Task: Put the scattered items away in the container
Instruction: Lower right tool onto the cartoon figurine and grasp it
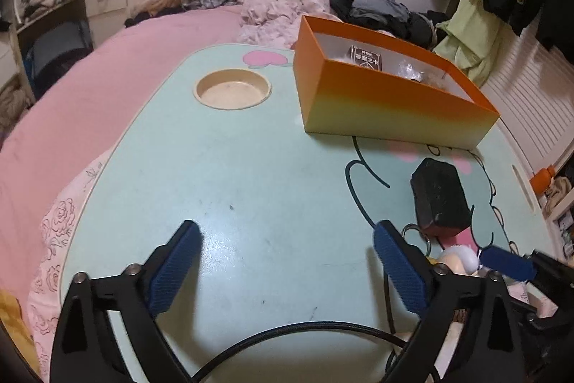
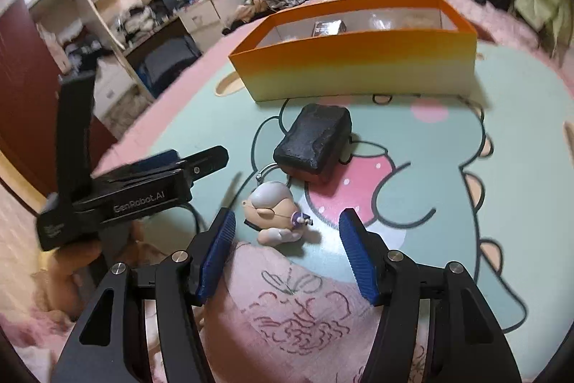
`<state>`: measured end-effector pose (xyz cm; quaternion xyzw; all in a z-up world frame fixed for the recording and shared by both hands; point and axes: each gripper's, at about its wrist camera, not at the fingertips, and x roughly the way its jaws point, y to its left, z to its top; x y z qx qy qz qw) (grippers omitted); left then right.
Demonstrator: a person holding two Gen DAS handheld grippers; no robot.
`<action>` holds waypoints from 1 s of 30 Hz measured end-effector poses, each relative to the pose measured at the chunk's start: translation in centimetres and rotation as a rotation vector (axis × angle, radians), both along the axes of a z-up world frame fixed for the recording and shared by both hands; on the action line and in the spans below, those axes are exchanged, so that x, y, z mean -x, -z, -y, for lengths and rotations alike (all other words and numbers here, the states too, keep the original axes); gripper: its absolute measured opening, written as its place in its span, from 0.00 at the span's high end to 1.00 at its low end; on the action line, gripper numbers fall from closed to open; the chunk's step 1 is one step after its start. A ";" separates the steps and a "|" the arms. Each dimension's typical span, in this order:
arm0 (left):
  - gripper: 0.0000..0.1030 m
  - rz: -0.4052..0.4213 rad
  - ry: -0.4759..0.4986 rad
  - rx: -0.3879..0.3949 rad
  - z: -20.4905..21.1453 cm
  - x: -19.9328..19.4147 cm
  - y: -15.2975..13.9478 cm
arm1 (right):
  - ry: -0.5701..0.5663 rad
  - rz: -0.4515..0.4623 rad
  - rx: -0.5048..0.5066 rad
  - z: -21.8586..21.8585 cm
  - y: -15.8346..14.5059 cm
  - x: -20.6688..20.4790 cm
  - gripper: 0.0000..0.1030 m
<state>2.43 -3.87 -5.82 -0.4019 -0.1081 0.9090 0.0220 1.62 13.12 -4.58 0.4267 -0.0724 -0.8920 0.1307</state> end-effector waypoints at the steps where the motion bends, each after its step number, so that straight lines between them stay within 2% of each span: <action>1: 0.00 0.002 0.002 0.011 -0.2 0.0 0.0 | 0.003 -0.004 -0.050 0.6 0.0 0.2 0.41; 4: 0.00 0.014 0.010 0.082 -1.1 0.1 0.3 | -0.005 -0.027 -0.166 1.8 0.1 0.9 0.41; 6: 0.00 0.022 0.016 0.127 -1.5 0.2 0.5 | 0.005 -0.006 -0.239 2.3 0.9 1.6 0.41; 8: 0.00 0.024 0.018 0.133 -1.6 0.2 0.6 | 0.014 -0.011 -0.282 2.3 1.6 1.7 0.40; 10: 0.00 0.024 0.018 0.132 -1.5 0.2 0.5 | 0.019 -0.013 -0.266 1.8 2.0 1.5 0.41; 13: 0.00 0.024 0.018 0.131 -1.5 0.2 0.5 | 0.020 -0.032 -0.217 0.9 2.0 1.1 0.54; 18: 0.00 0.023 0.018 0.131 -1.4 0.2 0.5 | 0.028 -0.042 -0.010 -1.8 1.8 0.6 0.56; 22: 0.00 0.024 0.018 0.132 -1.5 0.2 0.5 | 0.126 -0.115 0.083 -4.1 0.8 -0.9 0.56; 27: 0.00 0.023 0.017 0.131 -1.5 0.2 0.4 | 0.336 -0.275 0.101 -7.4 -0.9 -3.5 0.56; 30: 0.00 0.022 0.018 0.132 -1.5 0.2 0.5 | 0.371 -0.278 0.120 -8.0 -0.8 -3.6 0.56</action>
